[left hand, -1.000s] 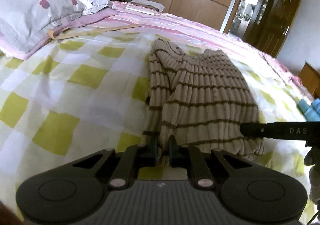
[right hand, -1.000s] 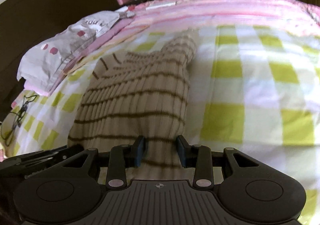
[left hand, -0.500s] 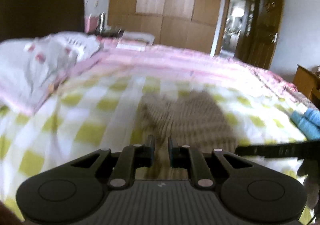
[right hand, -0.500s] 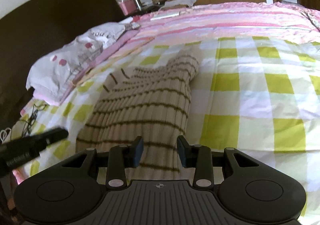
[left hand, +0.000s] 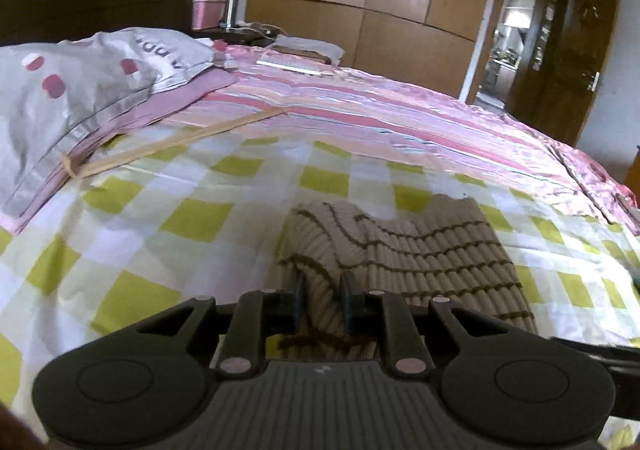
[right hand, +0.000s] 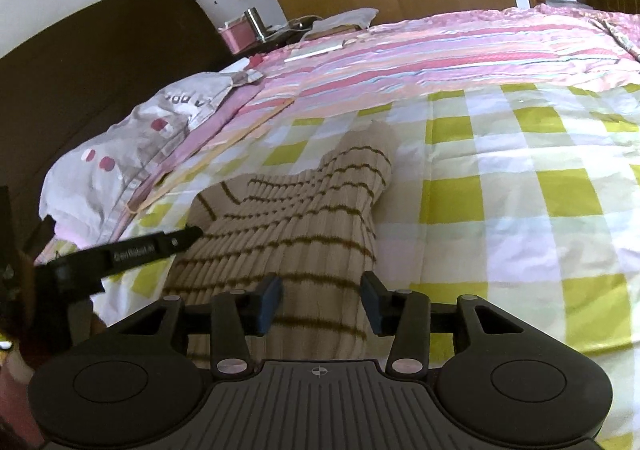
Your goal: Fold small clothes
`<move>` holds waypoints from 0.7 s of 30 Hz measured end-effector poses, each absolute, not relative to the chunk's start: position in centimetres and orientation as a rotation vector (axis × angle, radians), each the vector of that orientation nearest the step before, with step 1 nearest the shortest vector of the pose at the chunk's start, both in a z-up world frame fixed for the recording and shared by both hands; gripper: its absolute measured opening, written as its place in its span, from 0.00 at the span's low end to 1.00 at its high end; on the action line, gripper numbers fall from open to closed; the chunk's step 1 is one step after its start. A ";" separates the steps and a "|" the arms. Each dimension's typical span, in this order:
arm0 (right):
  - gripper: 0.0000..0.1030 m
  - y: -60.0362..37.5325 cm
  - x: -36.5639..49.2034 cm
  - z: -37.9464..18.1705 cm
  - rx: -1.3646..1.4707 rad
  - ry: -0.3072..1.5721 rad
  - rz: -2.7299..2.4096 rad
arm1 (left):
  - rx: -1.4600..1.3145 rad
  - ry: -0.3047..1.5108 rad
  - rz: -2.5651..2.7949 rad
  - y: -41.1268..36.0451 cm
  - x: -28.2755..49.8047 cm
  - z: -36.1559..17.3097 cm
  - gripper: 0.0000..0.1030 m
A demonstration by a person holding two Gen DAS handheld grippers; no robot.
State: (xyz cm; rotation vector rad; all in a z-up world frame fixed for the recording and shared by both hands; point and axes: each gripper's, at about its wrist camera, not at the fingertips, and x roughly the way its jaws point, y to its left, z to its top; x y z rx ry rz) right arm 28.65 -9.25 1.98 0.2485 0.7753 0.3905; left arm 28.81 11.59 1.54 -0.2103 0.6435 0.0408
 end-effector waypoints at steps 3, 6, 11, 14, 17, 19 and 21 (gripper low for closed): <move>0.43 -8.9 29.1 2.1 0.248 0.770 0.391 | -0.211 0.658 0.050 12.1 29.3 1.4 0.18; 0.43 -9.1 29.2 2.3 0.241 0.764 0.386 | -0.234 0.664 0.072 13.5 28.9 0.9 0.18; 0.43 -9.4 29.7 1.7 0.267 0.768 0.370 | -0.211 0.686 0.169 15.3 27.0 0.0 0.09; 0.48 -8.6 30.3 0.9 0.269 0.785 0.369 | -0.287 0.735 0.164 16.4 27.0 -1.3 0.09; 0.49 -8.3 30.5 0.8 0.271 0.789 0.366 | -0.313 0.676 0.163 16.8 25.8 0.1 0.09; 0.49 -8.5 30.4 0.9 0.271 0.788 0.369 | -0.298 0.613 0.164 16.6 24.8 1.7 0.09; 0.49 -8.7 30.2 1.1 0.271 0.780 0.369 | -0.302 0.568 0.129 16.2 24.2 3.2 0.11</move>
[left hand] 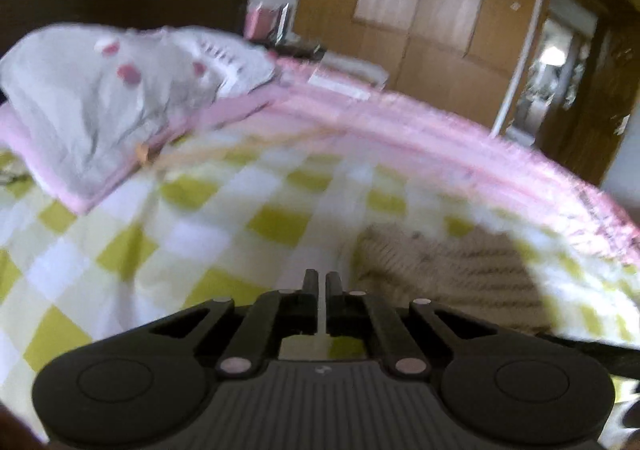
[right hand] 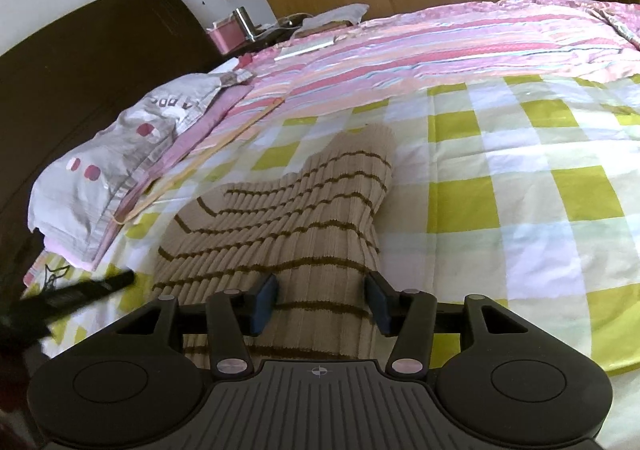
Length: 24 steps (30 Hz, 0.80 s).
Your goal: Fold small clothes
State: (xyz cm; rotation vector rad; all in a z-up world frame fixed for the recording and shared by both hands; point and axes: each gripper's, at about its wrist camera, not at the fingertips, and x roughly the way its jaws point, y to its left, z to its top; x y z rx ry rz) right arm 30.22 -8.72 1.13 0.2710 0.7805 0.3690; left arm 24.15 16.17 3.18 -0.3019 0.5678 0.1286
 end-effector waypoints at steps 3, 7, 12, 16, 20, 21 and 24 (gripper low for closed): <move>0.49 -8.9 30.0 1.5 0.282 0.767 0.375 | -0.321 0.548 0.051 15.4 23.9 4.2 0.23; 0.53 -9.0 29.7 1.5 0.270 0.769 0.392 | -0.301 0.576 -0.023 13.8 24.3 3.3 0.38; 0.62 -9.4 29.7 0.6 0.304 0.786 0.410 | -0.376 0.639 -0.061 14.1 24.5 1.8 0.42; 0.66 -9.1 30.2 -0.5 0.340 0.805 0.423 | -0.370 0.618 -0.069 13.9 23.4 1.3 0.54; 0.68 -9.0 30.5 -1.2 0.379 0.827 0.438 | -0.294 0.695 -0.027 13.5 24.1 -0.7 0.63; 0.68 -9.0 30.5 -1.4 0.390 0.837 0.442 | -0.319 0.698 -0.029 13.8 24.0 -1.1 0.63; 0.65 -9.0 30.4 -1.7 0.412 0.848 0.441 | -0.353 0.699 -0.051 14.0 23.7 -1.2 0.56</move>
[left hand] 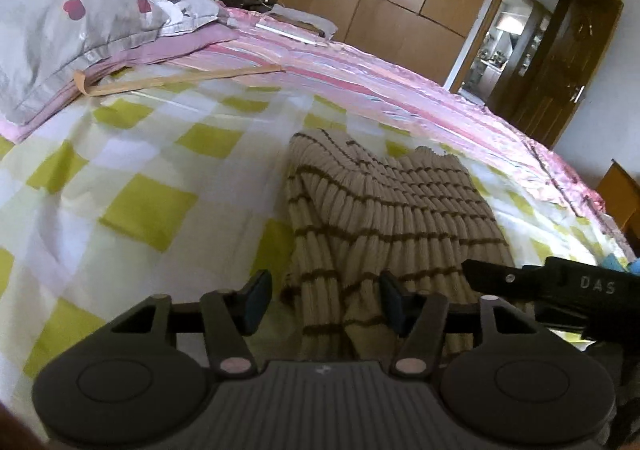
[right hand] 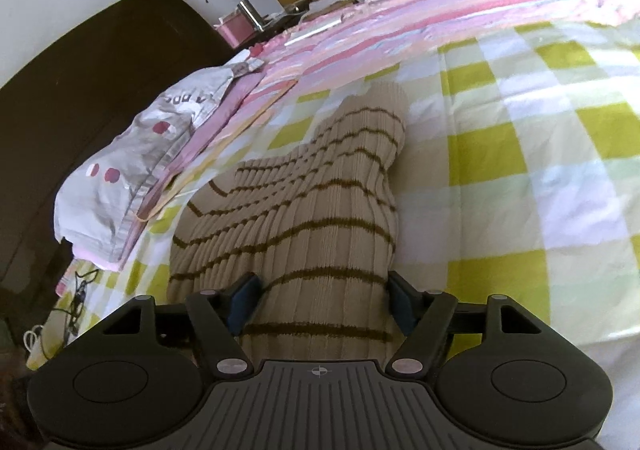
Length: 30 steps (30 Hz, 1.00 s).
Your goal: Fold small clothes
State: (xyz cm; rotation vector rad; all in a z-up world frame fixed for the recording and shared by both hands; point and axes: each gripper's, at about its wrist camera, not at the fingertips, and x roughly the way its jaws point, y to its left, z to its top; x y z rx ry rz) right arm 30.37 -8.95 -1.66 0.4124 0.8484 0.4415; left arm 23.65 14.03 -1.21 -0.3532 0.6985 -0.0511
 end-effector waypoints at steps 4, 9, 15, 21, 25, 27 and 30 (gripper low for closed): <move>0.49 -9.0 29.4 -0.9 0.399 0.852 0.455 | -0.354 0.705 -0.081 13.8 22.8 -0.9 0.41; 0.43 -9.4 26.8 0.2 0.349 0.867 0.455 | -0.371 0.732 -0.124 12.9 20.4 -0.6 0.35; 0.49 -11.4 22.8 0.6 0.320 0.908 0.461 | -0.340 0.782 -0.182 11.5 16.9 -0.7 0.37; 0.50 -11.8 21.4 3.1 0.222 0.802 0.403 | -0.286 0.686 -0.128 11.8 16.0 2.7 0.36; 0.49 -11.7 22.3 3.6 0.222 0.757 0.368 | -0.172 0.635 -0.118 10.6 18.3 3.9 0.37; 0.49 -11.4 23.0 3.3 0.231 0.755 0.360 | -0.156 0.647 -0.106 10.3 20.0 3.1 0.37; 0.37 -10.6 24.4 2.5 0.211 0.766 0.353 | -0.127 0.664 -0.078 10.2 22.6 1.8 0.36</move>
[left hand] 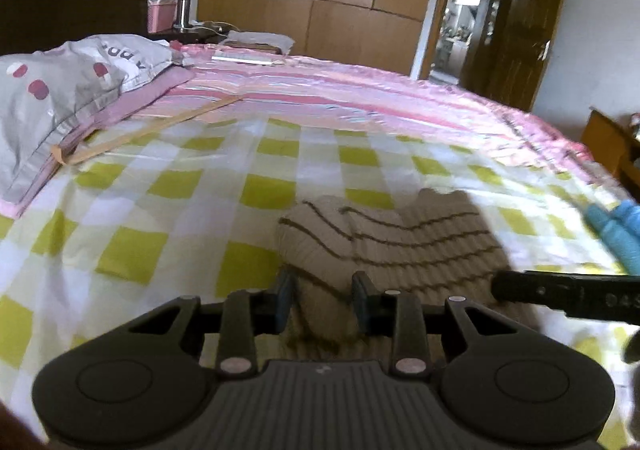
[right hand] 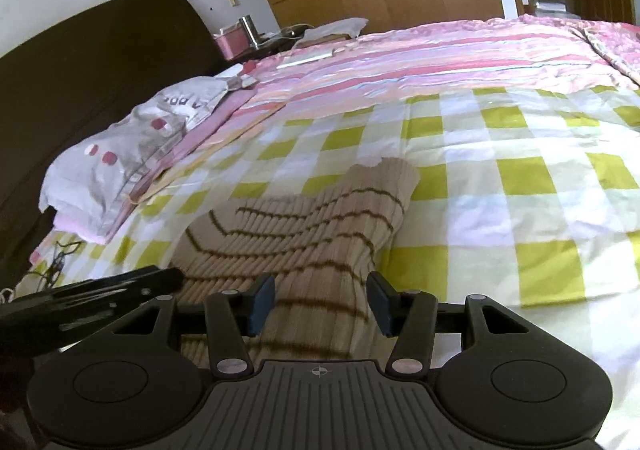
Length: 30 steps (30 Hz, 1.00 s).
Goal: Fold small clothes
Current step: 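Open both tools and pull them back from the folded sweater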
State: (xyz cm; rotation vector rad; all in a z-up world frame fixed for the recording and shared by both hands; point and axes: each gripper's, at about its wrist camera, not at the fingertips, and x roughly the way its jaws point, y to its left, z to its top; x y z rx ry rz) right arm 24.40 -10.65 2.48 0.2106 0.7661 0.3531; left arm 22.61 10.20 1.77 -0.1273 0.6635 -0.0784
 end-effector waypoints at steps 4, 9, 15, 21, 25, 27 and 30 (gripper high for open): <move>0.31 -9.7 25.9 1.0 0.223 0.795 0.328 | -0.104 0.674 -0.026 10.5 24.3 0.5 0.29; 0.31 -9.1 26.4 0.2 0.207 0.804 0.309 | -0.121 0.686 -0.004 10.8 25.0 0.2 0.29; 0.34 -9.5 24.5 2.6 0.188 0.753 0.299 | -0.152 0.676 -0.004 11.3 23.5 1.3 0.32; 0.34 -9.3 20.3 4.7 0.125 0.711 0.342 | -0.122 0.661 -0.038 11.1 19.5 3.0 0.31; 0.34 -8.6 17.6 4.3 0.099 0.736 0.363 | -0.112 0.688 -0.063 10.4 16.6 2.9 0.31; 0.34 -8.3 16.8 3.7 0.093 0.760 0.356 | -0.104 0.704 -0.075 9.9 15.5 2.4 0.31; 0.34 -7.7 16.5 2.6 0.051 0.796 0.330 | -0.095 0.749 -0.077 9.4 14.8 1.5 0.31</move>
